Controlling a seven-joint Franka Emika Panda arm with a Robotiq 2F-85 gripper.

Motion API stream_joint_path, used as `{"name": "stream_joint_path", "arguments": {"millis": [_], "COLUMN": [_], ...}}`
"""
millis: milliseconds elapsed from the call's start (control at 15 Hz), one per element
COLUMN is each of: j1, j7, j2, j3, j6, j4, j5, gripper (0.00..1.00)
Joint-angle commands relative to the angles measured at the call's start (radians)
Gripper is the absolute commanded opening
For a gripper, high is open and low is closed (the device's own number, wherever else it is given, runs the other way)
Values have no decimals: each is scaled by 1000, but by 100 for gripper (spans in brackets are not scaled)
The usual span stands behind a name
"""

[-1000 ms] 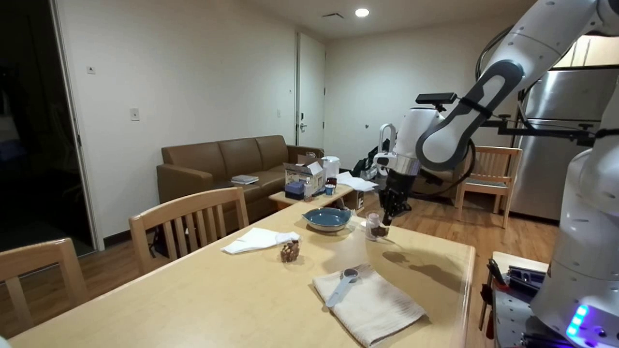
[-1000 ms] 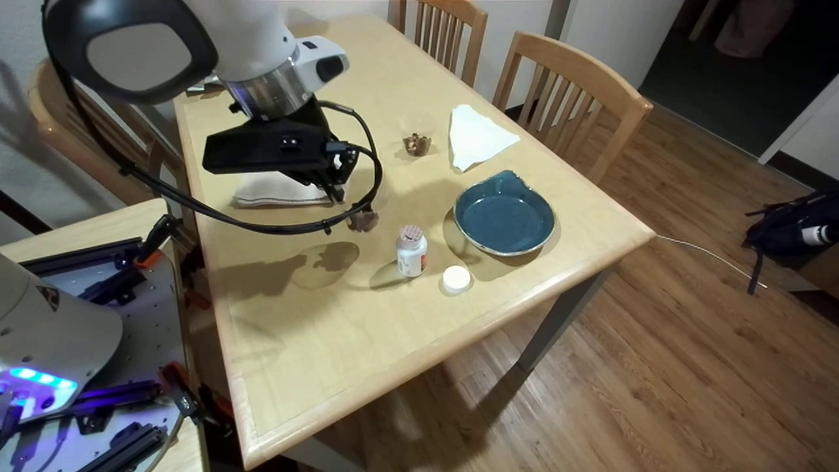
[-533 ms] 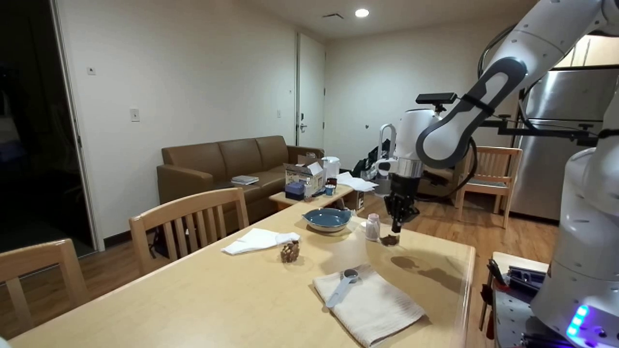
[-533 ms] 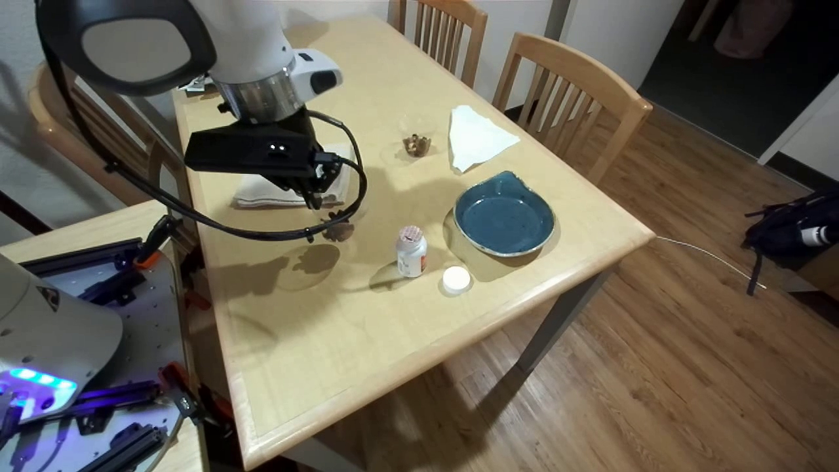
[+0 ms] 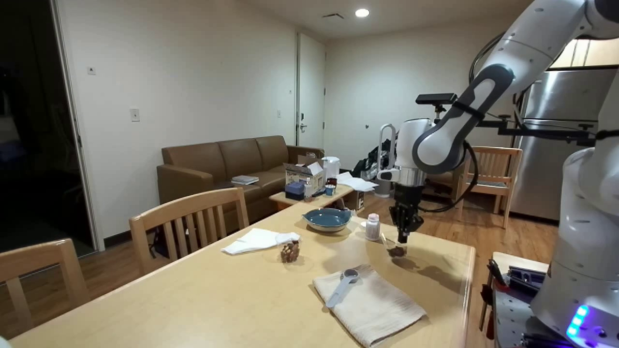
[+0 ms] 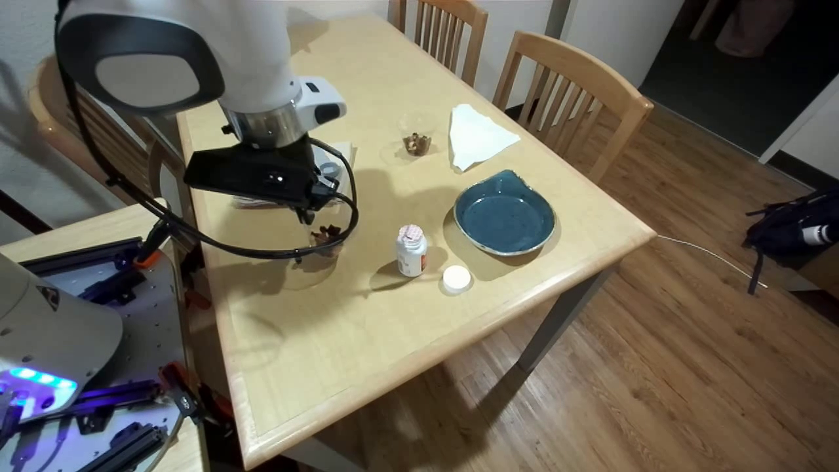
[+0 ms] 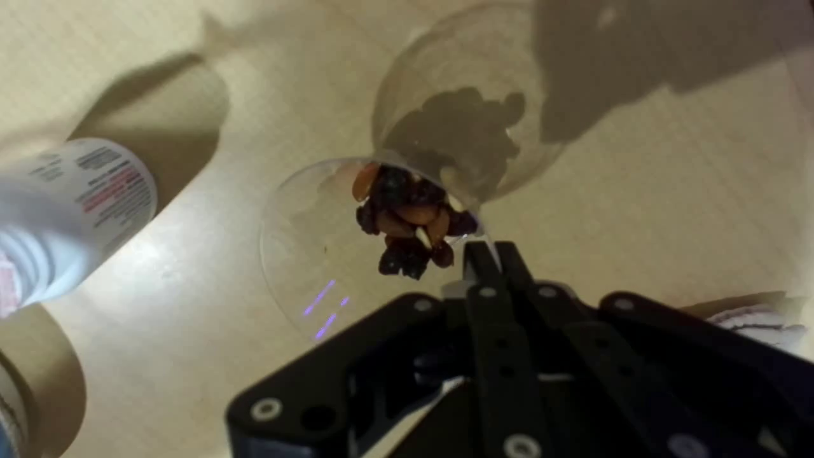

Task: Pick up the cup and pour some of its contents in the other cup

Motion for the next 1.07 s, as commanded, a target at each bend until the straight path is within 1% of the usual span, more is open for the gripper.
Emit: {"name": "stream_joint_path", "arguments": {"millis": [0,400,467,600,933,1000], "j1": [-5,-7,-6,-7,4,9], "j7": [-43,-54,-51,-53,-112,-129], "j2": [39,48,45,38,13,-30], "j3": [-6,9,11,13,22,24], "j6": [-37,-81,-79,-77,-35,-16], "j4": [-1,-2,-2,-1,4,-34], "j5": [36,31,40,35,83,98], "gripper": [4,4,29,31,62,69]}}
